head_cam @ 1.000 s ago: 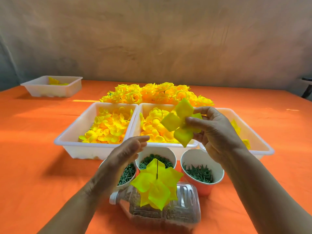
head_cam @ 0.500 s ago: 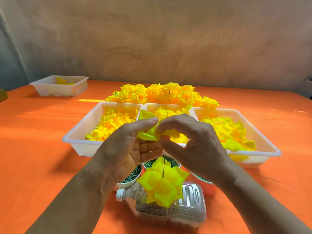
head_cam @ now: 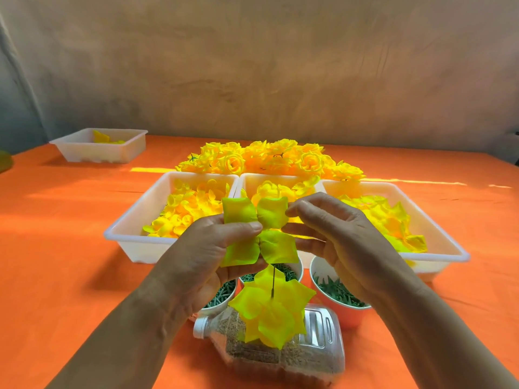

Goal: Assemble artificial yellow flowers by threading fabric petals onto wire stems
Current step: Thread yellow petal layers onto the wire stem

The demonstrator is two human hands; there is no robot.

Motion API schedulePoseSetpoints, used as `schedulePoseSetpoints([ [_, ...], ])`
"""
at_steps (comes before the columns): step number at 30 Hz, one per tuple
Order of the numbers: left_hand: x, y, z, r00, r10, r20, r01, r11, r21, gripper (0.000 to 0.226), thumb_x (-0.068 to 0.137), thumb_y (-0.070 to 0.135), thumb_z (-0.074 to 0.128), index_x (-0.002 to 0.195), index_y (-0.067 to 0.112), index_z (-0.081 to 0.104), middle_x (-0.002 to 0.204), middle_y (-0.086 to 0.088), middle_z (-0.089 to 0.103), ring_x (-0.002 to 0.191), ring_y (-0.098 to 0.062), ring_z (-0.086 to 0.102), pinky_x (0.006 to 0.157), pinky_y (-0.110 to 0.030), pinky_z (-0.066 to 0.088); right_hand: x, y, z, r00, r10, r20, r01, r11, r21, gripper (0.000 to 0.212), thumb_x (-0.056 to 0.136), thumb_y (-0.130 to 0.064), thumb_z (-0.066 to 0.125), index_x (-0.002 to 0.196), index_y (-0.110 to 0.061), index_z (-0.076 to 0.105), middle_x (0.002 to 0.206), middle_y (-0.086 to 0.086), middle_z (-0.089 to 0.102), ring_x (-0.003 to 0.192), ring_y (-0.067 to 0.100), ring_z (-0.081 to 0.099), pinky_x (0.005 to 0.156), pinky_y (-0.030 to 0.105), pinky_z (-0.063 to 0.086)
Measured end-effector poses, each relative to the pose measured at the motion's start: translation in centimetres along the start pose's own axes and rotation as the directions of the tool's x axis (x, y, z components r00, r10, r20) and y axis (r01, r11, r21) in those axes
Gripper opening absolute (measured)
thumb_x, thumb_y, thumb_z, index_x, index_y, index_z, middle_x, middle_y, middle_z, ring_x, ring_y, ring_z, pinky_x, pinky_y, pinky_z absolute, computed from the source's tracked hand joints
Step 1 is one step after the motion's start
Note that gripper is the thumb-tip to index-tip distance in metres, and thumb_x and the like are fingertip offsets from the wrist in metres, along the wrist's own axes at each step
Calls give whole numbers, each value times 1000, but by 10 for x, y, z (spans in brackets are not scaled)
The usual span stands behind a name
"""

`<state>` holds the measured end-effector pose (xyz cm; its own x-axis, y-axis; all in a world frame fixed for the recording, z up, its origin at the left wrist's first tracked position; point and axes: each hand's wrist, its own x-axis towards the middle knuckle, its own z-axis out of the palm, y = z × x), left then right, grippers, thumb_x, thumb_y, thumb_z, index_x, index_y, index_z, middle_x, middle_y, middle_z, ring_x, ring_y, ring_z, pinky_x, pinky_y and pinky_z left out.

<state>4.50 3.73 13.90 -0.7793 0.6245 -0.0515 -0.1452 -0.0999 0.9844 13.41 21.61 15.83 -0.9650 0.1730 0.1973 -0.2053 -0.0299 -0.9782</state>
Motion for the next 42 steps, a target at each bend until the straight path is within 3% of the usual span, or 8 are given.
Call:
schedulePoseSetpoints([
  [2,-1,0,1,1000,-8,5,8,1000,-12,27,71,29,73,94,16,75,101,-10,75,93,-25,72,82,-40,58,-2,-1,3,997,15,75,-17,999,34,24,67,-35,71,82,-16,71,90,5,70,85,21,70,70,30,57],
  [5,-5,0,7,999,0,52,2,1000,-31,16,73,20,73,87,21,79,96,-8,76,86,-21,74,73,-34,60,-5,2,7,996,71,62,-69,997,-41,23,60,-30,76,81,-22,73,96,8,67,87,27,66,84,47,52],
  [10,-14,6,20,1000,-13,-5,13,995,-98,23,55,34,72,73,24,81,81,-6,76,66,-19,73,52,-31,57,-8,1,10,991,122,51,-122,993,-7,14,69,-6,73,80,-16,75,91,7,71,74,24,69,65,31,56],
  [15,-15,9,20,998,-12,-59,10,1000,-20,39,63,26,69,97,10,72,81,-9,73,63,-21,70,52,-30,56,-9,-1,7,989,148,28,-149,988,26,24,79,8,66,78,-14,77,90,12,71,68,22,69,59,28,56],
  [22,-18,2,21,998,-13,-67,13,1000,-9,18,82,-4,64,92,10,72,80,-11,74,62,-19,71,49,-28,55,-13,2,4,982,172,81,-178,981,75,17,71,-4,69,88,-7,73,81,11,72,64,19,68,57,24,55],
  [25,-19,0,20,998,-23,-62,22,1000,-17,21,80,-6,65,95,8,70,79,-12,73,61,-20,70,49,-29,56,-16,6,5,979,189,71,-192,981,38,22,64,-14,72,85,-11,76,80,13,69,69,26,64,69,33,52],
  [28,-19,-2,19,998,-34,-59,32,999,-22,24,78,-6,65,97,9,70,82,-13,74,64,-21,71,50,-29,56,-17,10,6,979,201,46,-201,980,6,17,70,-11,73,85,-18,78,86,23,59,83,33,47,81,46,34],
  [42,-18,-6,20,996,-81,-44,82,997,3,27,81,-10,63,101,7,69,84,-12,75,66,-21,72,51,-31,57,-20,18,4,970,244,7,-244,970,7,23,81,4,66,81,-16,77,83,21,59,78,30,55,80,46,36],
])
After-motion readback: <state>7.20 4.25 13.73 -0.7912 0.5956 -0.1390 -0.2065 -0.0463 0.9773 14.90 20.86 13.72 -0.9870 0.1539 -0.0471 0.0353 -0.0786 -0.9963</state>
